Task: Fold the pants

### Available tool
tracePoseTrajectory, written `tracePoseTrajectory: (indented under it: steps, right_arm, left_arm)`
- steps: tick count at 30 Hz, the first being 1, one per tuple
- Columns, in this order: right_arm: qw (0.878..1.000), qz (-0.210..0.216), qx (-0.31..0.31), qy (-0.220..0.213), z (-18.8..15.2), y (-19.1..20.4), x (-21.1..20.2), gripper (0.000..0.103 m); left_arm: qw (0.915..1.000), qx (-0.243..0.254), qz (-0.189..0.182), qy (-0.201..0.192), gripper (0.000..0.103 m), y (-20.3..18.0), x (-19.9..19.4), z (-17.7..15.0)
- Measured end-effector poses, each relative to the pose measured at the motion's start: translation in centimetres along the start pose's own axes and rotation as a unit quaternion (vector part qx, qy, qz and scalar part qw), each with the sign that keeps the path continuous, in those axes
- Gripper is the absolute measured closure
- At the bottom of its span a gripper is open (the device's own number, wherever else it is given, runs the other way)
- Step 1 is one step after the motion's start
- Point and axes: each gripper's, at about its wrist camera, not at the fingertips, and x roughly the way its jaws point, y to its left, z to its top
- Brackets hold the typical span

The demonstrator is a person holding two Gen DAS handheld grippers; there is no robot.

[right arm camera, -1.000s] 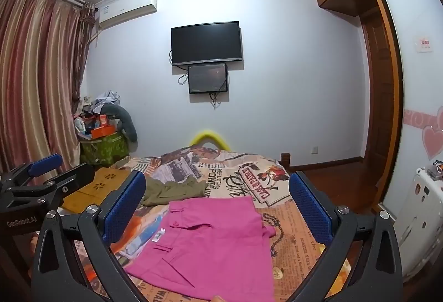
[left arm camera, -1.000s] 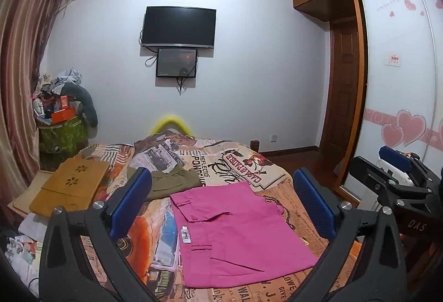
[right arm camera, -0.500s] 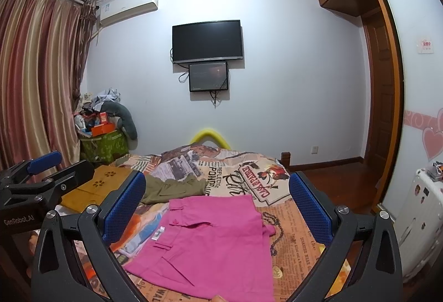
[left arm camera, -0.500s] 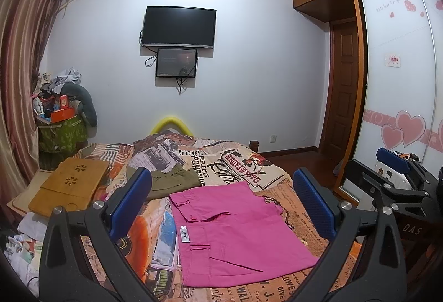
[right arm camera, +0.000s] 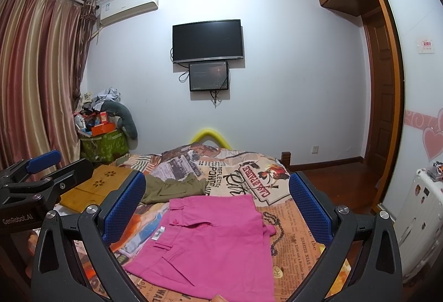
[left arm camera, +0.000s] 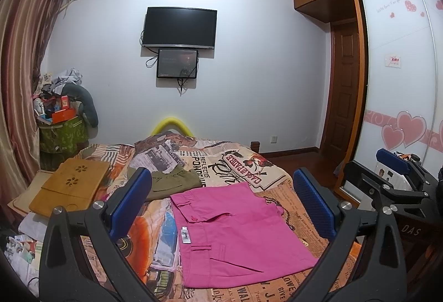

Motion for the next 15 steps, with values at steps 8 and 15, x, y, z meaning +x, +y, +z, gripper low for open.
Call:
tracePoseTrajectory:
  steps: [8, 15]
  right_arm:
    - [1.0, 0.003, -0.003, 0.001, 0.14, -0.02, 0.19, 0.0]
    - [1.0, 0.004, -0.002, 0.001, 0.12, 0.0, 0.27, 0.0]
  left_arm:
    - [1.0, -0.001, 0.002, -0.001, 0.0, 0.06, -0.07, 0.13]
    - [1.0, 0.001, 0.005, -0.001, 0.0, -0.01, -0.07, 0.31]
